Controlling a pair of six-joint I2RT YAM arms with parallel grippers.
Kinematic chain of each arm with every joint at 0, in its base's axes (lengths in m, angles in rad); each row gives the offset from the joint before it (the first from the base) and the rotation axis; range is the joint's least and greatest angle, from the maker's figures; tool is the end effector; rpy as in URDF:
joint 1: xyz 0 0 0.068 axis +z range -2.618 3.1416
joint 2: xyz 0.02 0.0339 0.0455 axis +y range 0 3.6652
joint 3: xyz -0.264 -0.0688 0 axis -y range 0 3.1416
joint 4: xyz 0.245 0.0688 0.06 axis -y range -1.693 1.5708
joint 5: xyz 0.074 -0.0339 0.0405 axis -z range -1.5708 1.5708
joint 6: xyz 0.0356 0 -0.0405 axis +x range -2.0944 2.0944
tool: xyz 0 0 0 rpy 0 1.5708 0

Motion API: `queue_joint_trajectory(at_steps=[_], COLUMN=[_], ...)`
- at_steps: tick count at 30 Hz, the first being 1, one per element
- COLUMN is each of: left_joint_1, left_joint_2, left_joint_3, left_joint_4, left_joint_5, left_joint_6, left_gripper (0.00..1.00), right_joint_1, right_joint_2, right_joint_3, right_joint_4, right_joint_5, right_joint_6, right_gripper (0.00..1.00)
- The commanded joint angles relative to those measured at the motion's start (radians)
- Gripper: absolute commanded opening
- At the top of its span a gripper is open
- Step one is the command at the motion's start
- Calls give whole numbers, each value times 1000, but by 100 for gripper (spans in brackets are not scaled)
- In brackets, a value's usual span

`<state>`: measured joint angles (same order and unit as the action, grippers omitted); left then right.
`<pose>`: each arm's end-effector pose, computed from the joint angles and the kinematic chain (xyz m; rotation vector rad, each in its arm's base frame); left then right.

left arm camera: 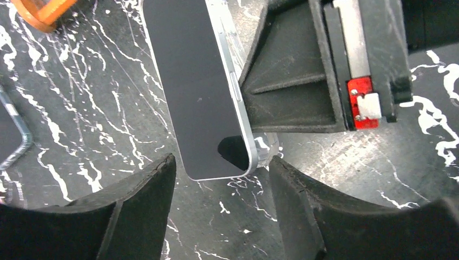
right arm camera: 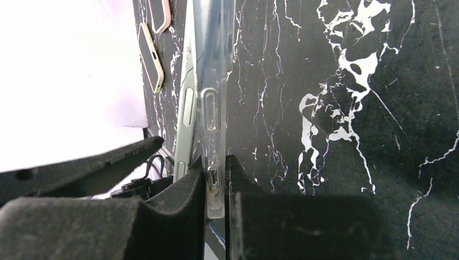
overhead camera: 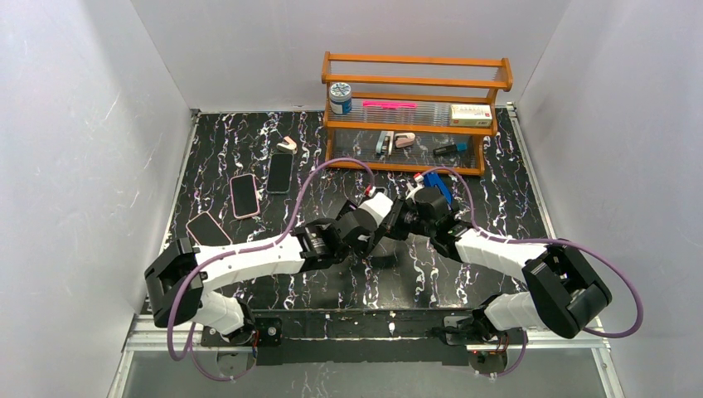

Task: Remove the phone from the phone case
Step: Remove the phone case from the phone.

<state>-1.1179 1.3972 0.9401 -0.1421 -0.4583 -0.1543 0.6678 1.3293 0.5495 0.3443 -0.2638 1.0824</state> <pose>0.1490 -0.2702 0.2595 0.7426 1.9773 -0.2642 0.2074 0.1754 0.1945 0.2791 2.2591 1.3031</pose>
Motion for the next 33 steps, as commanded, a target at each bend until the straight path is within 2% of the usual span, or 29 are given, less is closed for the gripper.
queue_joint_trajectory(at_steps=[1, 3, 9, 20, 23, 25, 28, 33], left_joint_1=[-22, -28, -46, -56, -66, -82, -127, -200], left_joint_2=[14, 27, 73, 172, 195, 201, 192, 131], left_joint_3=[48, 56, 68, 79, 89, 89, 81, 49], left_joint_4=[-9, -11, -9, 32, 35, 36, 38, 12], left_joint_5=[-151, -179, -249, -326, -345, -364, -405, -437], left_joint_6=[71, 92, 131, 209, 210, 210, 210, 162], left_gripper=[58, 52, 50, 38, 28, 15, 0, 0], right_joint_1=[0, 0, 0, 8, 8, 9, 8, 6], right_joint_2=[-33, -34, -37, -61, -65, -66, -61, -42], right_joint_3=[57, 57, 57, 57, 51, 44, 37, 32], right_joint_4=[67, 66, 75, 91, 90, 86, 73, 53], right_joint_5=[-23, -27, -48, -79, -71, -51, 2, 132], right_joint_6=[27, 27, 48, 92, 110, 128, 151, 164], right_gripper=[1, 1, 1, 1, 1, 1, 1, 1])
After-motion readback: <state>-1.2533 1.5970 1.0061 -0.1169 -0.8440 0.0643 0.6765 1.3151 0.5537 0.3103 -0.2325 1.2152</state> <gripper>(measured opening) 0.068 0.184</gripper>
